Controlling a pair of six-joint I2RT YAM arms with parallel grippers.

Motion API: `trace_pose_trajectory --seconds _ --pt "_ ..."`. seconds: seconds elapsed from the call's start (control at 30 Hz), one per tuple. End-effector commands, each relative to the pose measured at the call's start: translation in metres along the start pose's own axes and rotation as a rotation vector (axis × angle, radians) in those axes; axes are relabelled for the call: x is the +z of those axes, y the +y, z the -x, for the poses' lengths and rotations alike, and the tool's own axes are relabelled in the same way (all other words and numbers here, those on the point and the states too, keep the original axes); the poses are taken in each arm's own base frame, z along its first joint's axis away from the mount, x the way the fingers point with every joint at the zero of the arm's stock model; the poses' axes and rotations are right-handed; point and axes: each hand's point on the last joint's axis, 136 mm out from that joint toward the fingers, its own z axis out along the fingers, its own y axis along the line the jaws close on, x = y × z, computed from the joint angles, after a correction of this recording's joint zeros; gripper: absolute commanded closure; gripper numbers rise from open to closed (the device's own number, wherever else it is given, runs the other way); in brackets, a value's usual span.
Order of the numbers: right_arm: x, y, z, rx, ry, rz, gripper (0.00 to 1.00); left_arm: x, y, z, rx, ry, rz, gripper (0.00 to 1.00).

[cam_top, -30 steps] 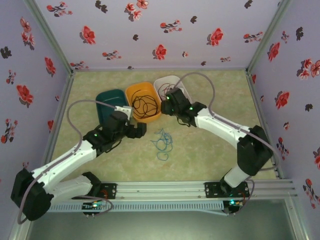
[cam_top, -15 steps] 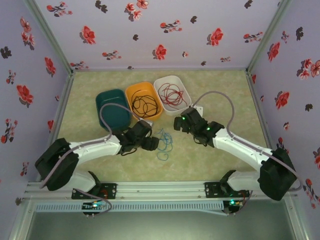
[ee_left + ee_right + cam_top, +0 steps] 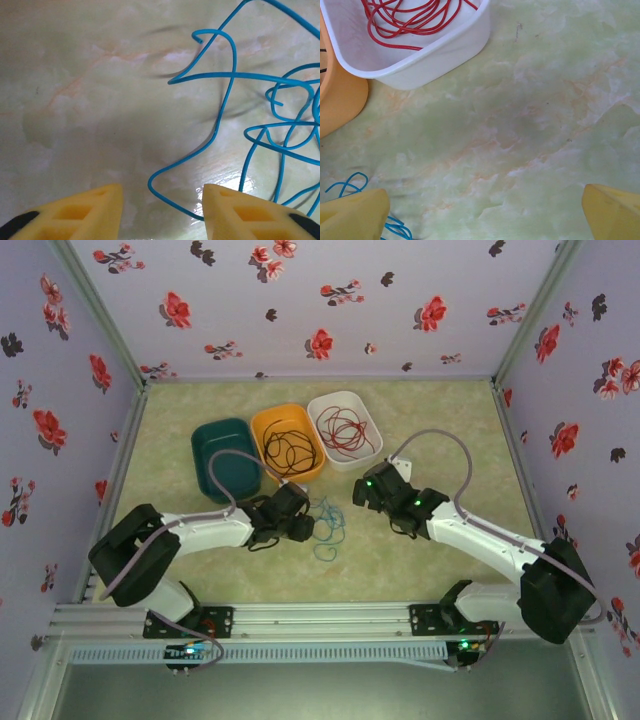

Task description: Untangle the cables

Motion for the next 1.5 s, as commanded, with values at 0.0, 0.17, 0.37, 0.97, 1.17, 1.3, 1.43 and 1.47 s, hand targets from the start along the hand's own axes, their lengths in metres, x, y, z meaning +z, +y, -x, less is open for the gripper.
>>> trace_pose_trajectory --seconds 0.0,0.17,0.37,0.97,1.17,1.3,1.43,1.47 --pt "0.002 -0.006 -0.002 0.025 -0.018 -0.026 0.01 0.002 -0.006 0.008 -0.024 -0.014 -0.012 0.55" --pt "0.003 0.001 -0.003 0.023 -0.008 0.004 0.01 0.005 -0.012 0.009 -0.028 -0.004 -0.032 0.54" --pt "0.003 0.027 -0.013 -0.042 0.040 0.099 0.01 0.007 -0.017 0.005 -0.049 0.008 -0.065 0.66" --pt "0.032 0.106 -0.074 -0.300 0.299 0.179 0.02 -0.005 -0.003 0.010 -0.073 -0.043 -0.013 1.00" --pt "0.044 0.108 -0.103 -0.294 0.397 0.194 0.10 -0.020 -0.002 0.022 -0.072 -0.095 -0.005 1.00" --pt "0.055 0.080 -0.114 -0.309 0.425 0.063 0.18 -0.033 0.004 0.027 -0.069 -0.124 0.017 1.00" --pt "0.055 0.046 -0.110 -0.302 0.395 -0.061 0.34 -0.054 0.021 0.029 -0.044 -0.157 0.096 1.00" --pt "0.054 0.039 -0.107 -0.292 0.383 -0.083 0.37 -0.060 0.028 0.029 -0.039 -0.165 0.124 1.00"
